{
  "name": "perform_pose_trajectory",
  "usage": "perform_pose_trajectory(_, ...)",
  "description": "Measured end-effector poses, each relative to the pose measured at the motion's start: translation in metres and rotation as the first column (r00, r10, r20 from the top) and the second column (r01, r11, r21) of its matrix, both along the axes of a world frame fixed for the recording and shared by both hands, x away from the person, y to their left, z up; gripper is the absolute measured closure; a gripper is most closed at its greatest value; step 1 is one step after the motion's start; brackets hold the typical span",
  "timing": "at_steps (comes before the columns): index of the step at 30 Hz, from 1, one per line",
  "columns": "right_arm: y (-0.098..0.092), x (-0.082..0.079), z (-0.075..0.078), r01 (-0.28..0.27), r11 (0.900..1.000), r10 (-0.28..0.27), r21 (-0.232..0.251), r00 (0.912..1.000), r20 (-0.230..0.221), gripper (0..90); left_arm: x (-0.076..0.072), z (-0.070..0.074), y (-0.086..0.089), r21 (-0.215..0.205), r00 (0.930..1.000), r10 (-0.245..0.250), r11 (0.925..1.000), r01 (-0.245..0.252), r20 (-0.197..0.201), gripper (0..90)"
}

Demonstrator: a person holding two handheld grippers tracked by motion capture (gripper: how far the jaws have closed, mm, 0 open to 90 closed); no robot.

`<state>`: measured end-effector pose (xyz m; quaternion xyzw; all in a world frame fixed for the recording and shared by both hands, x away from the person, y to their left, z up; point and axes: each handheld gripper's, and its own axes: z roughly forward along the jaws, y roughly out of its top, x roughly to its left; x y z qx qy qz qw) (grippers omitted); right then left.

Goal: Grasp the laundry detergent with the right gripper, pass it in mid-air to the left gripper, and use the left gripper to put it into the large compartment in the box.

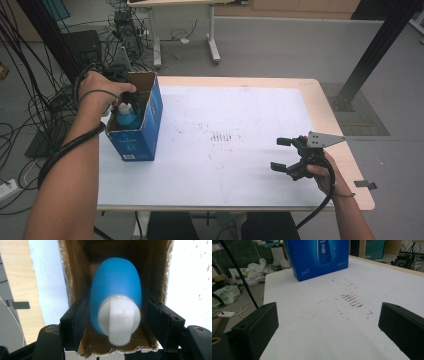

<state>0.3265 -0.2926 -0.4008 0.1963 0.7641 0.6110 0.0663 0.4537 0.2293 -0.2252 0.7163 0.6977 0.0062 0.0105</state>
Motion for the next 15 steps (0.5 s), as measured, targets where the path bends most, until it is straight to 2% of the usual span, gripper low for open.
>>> perform_pose_trajectory(7,0.000,0.000,0.001,0.000,1.000,-0.001,0.004,1.0000,0.003,3.0,-0.008,0.027,-0.005,0.020,0.9989,-0.020,0.9996,0.019,0.042,32.3)
perform_pose_trajectory(11,0.001,0.001,0.002,-0.002,1.000,0.002,0.001,1.0000,0.004,3.0,-0.015,0.038,-0.011,0.017,0.9968,-0.036,0.9993,0.034,0.071,31.3)
perform_pose_trajectory(15,0.002,0.003,0.002,-0.003,1.000,0.003,0.000,1.0000,0.000,3.0,-0.020,0.041,-0.016,0.017,0.9955,-0.057,0.9983,0.056,0.076,28.9)
